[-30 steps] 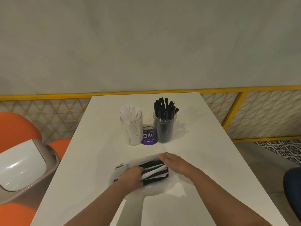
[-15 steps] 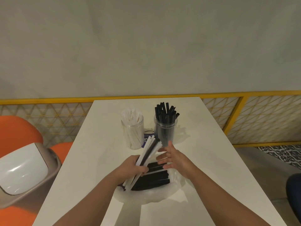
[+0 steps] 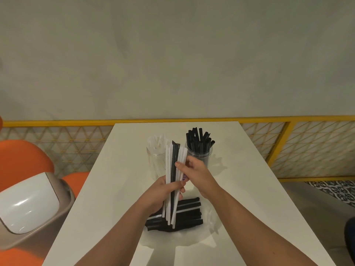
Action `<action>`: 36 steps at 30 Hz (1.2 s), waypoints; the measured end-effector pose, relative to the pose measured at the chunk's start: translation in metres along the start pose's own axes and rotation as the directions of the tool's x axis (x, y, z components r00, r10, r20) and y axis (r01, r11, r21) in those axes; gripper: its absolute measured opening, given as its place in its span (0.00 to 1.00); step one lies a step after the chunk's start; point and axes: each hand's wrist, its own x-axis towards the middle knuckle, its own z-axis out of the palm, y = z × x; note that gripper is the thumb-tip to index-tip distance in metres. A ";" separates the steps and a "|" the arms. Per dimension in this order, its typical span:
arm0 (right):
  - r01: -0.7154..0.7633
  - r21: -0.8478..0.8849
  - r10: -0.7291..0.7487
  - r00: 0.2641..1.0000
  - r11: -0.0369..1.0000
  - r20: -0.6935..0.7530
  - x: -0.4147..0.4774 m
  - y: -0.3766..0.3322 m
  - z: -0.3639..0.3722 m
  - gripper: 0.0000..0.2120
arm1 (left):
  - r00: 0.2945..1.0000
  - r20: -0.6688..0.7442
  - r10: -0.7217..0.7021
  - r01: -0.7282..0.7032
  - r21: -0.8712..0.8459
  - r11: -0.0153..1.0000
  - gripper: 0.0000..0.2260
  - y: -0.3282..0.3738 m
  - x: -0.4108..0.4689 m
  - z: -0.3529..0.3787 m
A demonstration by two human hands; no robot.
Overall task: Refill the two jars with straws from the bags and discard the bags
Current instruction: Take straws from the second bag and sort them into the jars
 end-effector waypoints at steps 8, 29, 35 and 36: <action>-0.071 -0.076 0.067 0.996 0.995 -0.055 0.010 -0.005 0.020 0.16 | 0.995 -0.098 -0.030 0.019 -0.107 0.994 0.09 0.003 -0.002 0.000; -0.099 -0.104 0.081 0.983 0.990 -0.163 0.042 -0.017 0.057 0.09 | 0.922 -0.388 -0.008 -0.094 -0.243 0.965 0.09 0.002 0.003 -0.019; -0.037 -0.002 0.035 0.962 0.999 -0.270 0.053 -0.027 0.059 0.08 | 0.889 -0.457 -0.031 -0.119 -0.295 0.948 0.07 0.005 0.007 -0.034; -0.017 0.009 0.019 0.953 1.000 -0.301 0.056 -0.030 0.057 0.08 | 0.876 -0.479 -0.052 -0.125 -0.330 0.936 0.07 0.004 0.007 -0.038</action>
